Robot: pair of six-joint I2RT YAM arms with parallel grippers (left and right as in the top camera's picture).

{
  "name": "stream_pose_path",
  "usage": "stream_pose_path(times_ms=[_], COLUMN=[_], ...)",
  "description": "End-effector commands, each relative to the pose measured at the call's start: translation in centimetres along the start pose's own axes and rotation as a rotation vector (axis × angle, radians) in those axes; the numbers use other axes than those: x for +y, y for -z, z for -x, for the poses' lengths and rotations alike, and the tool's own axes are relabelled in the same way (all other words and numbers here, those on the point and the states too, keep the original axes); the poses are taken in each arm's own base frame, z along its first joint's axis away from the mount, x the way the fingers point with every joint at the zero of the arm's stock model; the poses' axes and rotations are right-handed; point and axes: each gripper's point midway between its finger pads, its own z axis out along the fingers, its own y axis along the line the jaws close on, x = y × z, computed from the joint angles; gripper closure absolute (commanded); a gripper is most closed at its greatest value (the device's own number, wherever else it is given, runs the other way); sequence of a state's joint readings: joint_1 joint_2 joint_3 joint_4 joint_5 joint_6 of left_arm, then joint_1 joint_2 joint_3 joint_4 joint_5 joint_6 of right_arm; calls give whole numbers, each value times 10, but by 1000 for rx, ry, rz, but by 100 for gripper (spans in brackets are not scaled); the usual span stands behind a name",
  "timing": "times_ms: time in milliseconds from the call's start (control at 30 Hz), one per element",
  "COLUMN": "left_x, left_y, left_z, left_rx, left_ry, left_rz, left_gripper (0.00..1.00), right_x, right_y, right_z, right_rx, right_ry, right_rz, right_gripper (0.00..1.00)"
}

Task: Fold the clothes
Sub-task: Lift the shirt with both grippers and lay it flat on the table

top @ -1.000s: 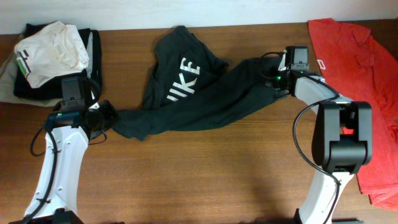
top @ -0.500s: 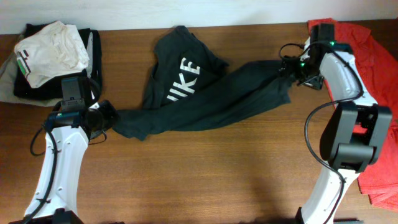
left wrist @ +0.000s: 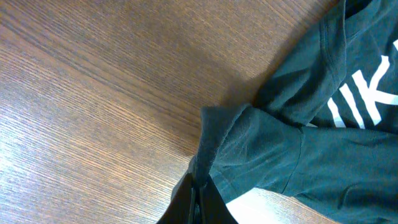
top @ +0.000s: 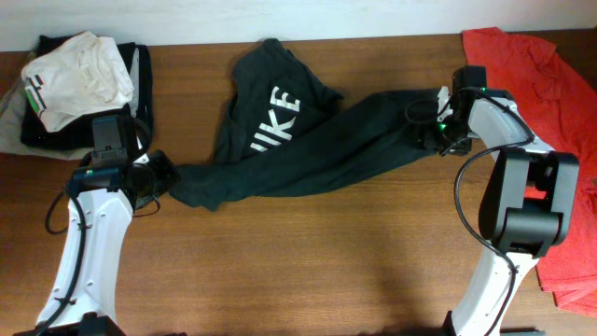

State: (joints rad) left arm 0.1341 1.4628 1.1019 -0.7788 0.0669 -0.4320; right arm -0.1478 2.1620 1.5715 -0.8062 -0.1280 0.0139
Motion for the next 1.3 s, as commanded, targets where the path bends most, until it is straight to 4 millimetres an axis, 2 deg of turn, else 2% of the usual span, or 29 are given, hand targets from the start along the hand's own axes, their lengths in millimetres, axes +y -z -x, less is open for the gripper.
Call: stream_pose_path(times_ms=[0,33,100,133,167,233,300,367,433,533,567,600,633,733,767,800,833,900,1000,1033,1133,1167,1267], left_x=[1,1,1,1,1,1,1,2,-7,-31,-35,-38,-40,-45,-46,-45,-43,-46,-53,-55,-53,-50,-44], left_y=[1,1,1,1,1,1,1,1,2,29,43,60,75,138,158,169,198,244,326,358,432,464,535], left_z=[5,5,5,5,5,5,5,4,1,11,15,18,21,23,22,21,23,27,29,29,25,22,12], left_rx=[-12,-12,-12,-12,-12,-12,-13,-7,9,-41,-77,-125,-168,-340,-398,-432,-522,-637,-789,-846,-990,-1056,-1223], left_ry=[11,11,11,11,11,11,11,12,10,-100,-105,-112,-118,-143,-150,-152,-155,-163,-180,-190,-202,-194,-179], left_rz=[8,8,8,8,8,7,8,9,-38,-163,-180,-199,-216,-284,-302,-311,-318,-348,-408,-427,-443,-446,-474], left_gripper=[98,98,98,98,98,98,98,98,99,99,99,99,99,99,99,99,99,99,99,99,99,99,99], right_x=[0,0,0,-1,-1,-9,-13,-13,-11,-3,0,5,8,18,22,24,27,32,39,43,49,52,47], right_y=[-6,-8,-12,-17,-22,-29,-28,-23,-7,50,71,102,122,200,223,240,269,312,374,406,462,487,544], right_z=[-3,-6,-11,-17,-22,-32,-37,-40,-39,-31,-32,-36,-39,-52,-57,-62,-69,-79,-97,-108,-127,-137,-160], right_rx=[7,15,30,52,69,108,129,147,154,99,77,43,18,-133,-191,-233,-319,-447,-614,-696,-820,-874,-1034], right_ry=[11,10,9,8,8,-12,-42,-95,-136,-144,-143,-145,-145,-130,-134,-139,-141,-130,-129,-120,-104,-99,-113], right_rz=[-8,-8,-8,-9,-13,-57,-84,-88,-91,-85,-78,-71,-67,-45,-36,-31,-20,-5,19,26,42,46,10], right_gripper=[47,57,59,66,67,71,96,96,96,96,96,96,96,96,96,96,96,96,96,96,96,96,96])
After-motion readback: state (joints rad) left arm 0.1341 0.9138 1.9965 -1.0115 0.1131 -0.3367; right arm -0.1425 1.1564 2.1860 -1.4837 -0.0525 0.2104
